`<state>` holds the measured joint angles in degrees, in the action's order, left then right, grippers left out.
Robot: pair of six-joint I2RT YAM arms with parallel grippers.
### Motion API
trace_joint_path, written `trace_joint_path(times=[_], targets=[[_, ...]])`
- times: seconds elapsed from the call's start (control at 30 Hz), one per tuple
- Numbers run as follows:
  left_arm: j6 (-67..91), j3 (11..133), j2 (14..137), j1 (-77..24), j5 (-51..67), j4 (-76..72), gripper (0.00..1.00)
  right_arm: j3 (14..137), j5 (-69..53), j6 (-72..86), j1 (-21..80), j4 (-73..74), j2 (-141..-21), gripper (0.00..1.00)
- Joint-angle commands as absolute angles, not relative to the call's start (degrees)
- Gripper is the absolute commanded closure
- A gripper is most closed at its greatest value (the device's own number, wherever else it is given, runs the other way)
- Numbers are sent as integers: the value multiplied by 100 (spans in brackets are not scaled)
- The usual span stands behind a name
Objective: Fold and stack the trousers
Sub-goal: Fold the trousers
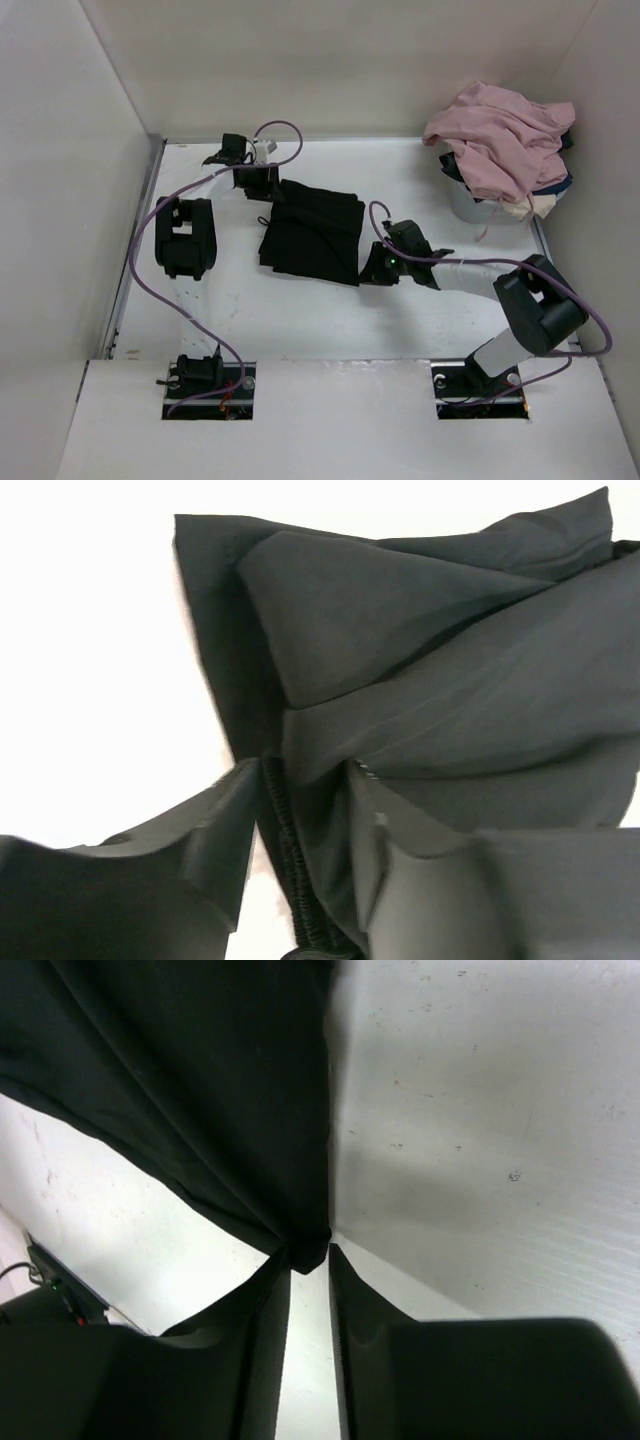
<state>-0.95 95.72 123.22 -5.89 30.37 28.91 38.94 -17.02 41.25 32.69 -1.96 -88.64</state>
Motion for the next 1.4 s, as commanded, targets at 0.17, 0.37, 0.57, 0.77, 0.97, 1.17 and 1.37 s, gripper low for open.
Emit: trace_joint_path(times=[0.17, 0.37, 0.57, 0.77, 0.97, 1.17, 1.37], targets=[[-149, 9572, 11366, -285, 2962, 2759, 42, 3771, -1899, 3858, 2827, -27, -7667, 53], [-123, 9309, 10426, -154, 2953, 2997, 0, 3998, -1583, 3473, 1992, 1087, -6417, 0], [245, 8352, 9467, 679, 2734, 2786, 0, 4631, -590, 2497, 1481, 2512, -5960, 0], [211, 7525, 8834, 1813, 2628, 3058, 0, 4553, -185, 2320, 928, 2883, -5231, 0], [184, 6812, 8245, 2430, 2040, 2971, 0, 4061, -290, 2233, 137, 2927, -4764, 0], [71, 6268, 8165, 2115, 1986, 3164, 0, 4008, -405, 2302, 4, 2620, -5105, 0], [-421, 5635, 8121, 1386, 1951, 3137, 1, 4525, -159, 2777, 1048, 1759, -6510, 0]])
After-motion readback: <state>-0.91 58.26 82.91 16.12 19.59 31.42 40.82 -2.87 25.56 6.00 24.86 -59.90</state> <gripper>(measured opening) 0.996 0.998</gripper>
